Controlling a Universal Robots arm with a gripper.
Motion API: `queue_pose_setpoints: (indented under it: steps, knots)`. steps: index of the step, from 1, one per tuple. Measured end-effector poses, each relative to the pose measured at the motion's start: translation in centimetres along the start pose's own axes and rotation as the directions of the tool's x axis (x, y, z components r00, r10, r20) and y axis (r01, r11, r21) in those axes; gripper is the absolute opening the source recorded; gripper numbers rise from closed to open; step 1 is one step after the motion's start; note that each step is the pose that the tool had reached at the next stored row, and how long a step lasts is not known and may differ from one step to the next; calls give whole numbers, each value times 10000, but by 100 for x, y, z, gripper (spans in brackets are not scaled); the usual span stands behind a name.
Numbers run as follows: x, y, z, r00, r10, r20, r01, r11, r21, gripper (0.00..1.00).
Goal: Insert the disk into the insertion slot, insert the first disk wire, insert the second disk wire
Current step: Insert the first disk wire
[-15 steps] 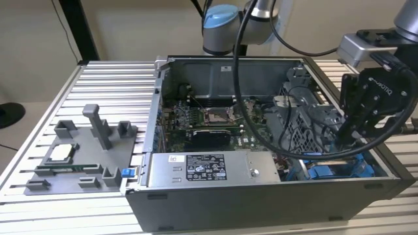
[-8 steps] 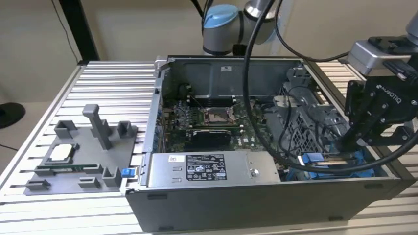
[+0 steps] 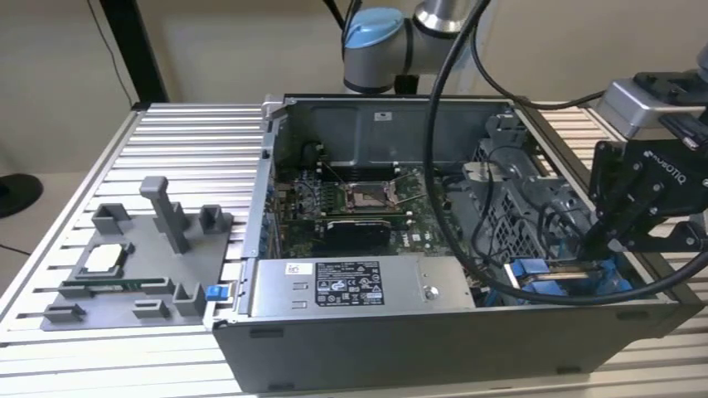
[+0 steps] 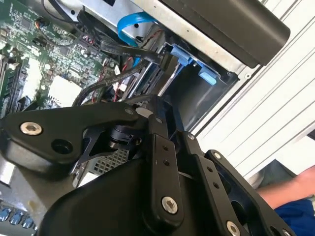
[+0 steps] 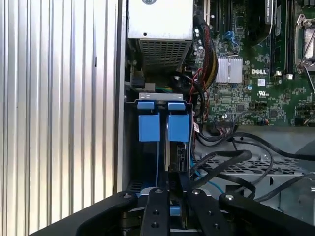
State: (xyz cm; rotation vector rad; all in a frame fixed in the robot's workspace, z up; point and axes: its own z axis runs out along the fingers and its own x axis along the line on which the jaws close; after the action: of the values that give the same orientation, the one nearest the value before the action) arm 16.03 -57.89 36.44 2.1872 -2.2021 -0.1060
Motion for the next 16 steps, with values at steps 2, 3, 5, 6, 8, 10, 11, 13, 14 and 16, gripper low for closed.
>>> queue_pose_setpoints:
  steps: [2,3,5,6,8,10,11,13,14,16]
  knots:
    - [2,-13,8,9999,-9,135,9,10000,0,0]
    - [4,-19,13,9997,-15,232,15,10000,-2,0]
    - [8,-28,20,9992,-16,398,16,10000,-2,0]
    - [9,-31,24,9989,-13,467,14,10000,-2,0]
    - [14,-41,34,9984,-1,562,1,10000,-2,0]
    - [18,-54,44,9982,20,597,-19,10000,-2,0]
    - [19,-60,50,9982,30,606,-30,10000,-2,0]
    - [20,-71,55,9981,50,609,-50,10000,-2,0]
    - [20,-74,56,9981,57,608,-57,10000,-1,0]
    - [20,-76,56,9981,61,607,-61,10000,-1,0]
